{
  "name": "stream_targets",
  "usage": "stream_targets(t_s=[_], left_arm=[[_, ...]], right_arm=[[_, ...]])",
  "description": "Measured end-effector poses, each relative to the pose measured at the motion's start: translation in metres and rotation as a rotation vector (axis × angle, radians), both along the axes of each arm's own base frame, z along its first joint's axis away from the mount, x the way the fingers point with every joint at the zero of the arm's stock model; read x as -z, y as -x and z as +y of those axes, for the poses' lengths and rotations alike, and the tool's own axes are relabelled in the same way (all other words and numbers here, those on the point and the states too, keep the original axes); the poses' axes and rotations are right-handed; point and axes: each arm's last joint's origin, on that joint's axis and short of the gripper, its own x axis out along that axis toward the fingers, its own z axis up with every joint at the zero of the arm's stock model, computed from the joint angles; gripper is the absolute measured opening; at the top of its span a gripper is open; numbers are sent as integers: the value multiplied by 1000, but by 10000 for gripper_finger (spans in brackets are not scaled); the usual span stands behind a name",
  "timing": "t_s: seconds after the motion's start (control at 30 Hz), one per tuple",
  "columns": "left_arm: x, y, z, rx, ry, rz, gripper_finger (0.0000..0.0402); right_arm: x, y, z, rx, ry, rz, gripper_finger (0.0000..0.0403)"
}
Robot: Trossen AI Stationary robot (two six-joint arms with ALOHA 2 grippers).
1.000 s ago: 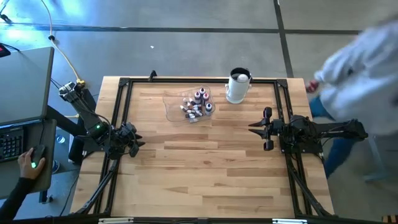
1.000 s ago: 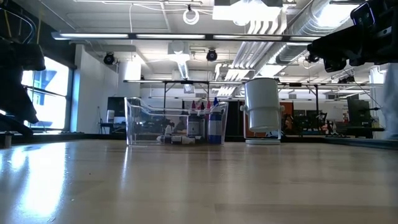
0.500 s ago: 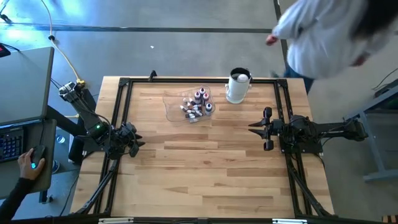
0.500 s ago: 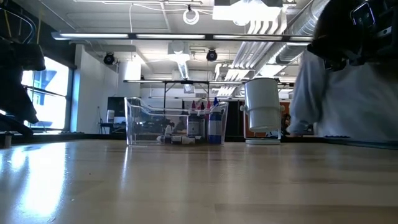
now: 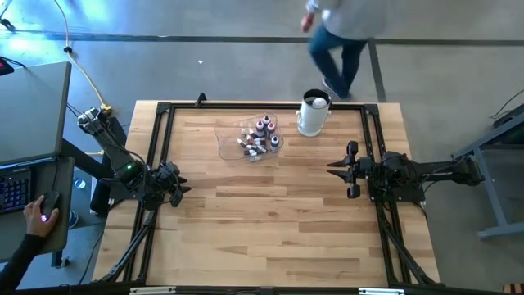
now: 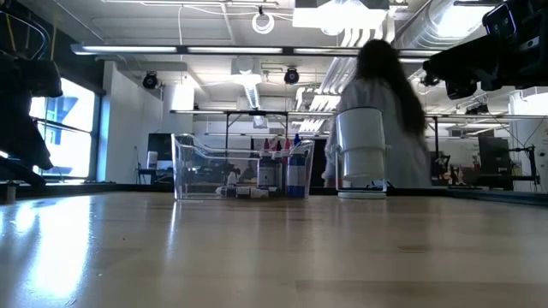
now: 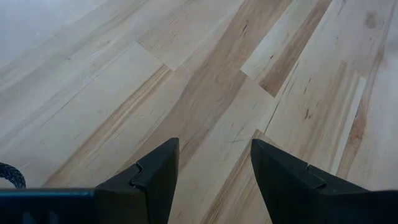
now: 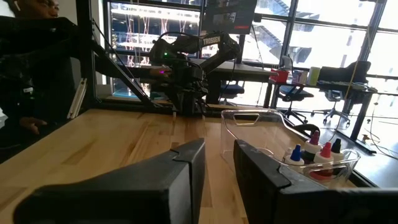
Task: Pick & Place food coloring
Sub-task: Return to Home Position
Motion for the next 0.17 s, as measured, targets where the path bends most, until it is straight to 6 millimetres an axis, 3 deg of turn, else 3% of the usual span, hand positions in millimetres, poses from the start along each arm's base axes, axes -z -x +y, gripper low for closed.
stream_targets(t_s=[0.17], left_arm=[[0,0,0,0,0,0,199]], right_arm=[[0,0,0,0,0,0,78]])
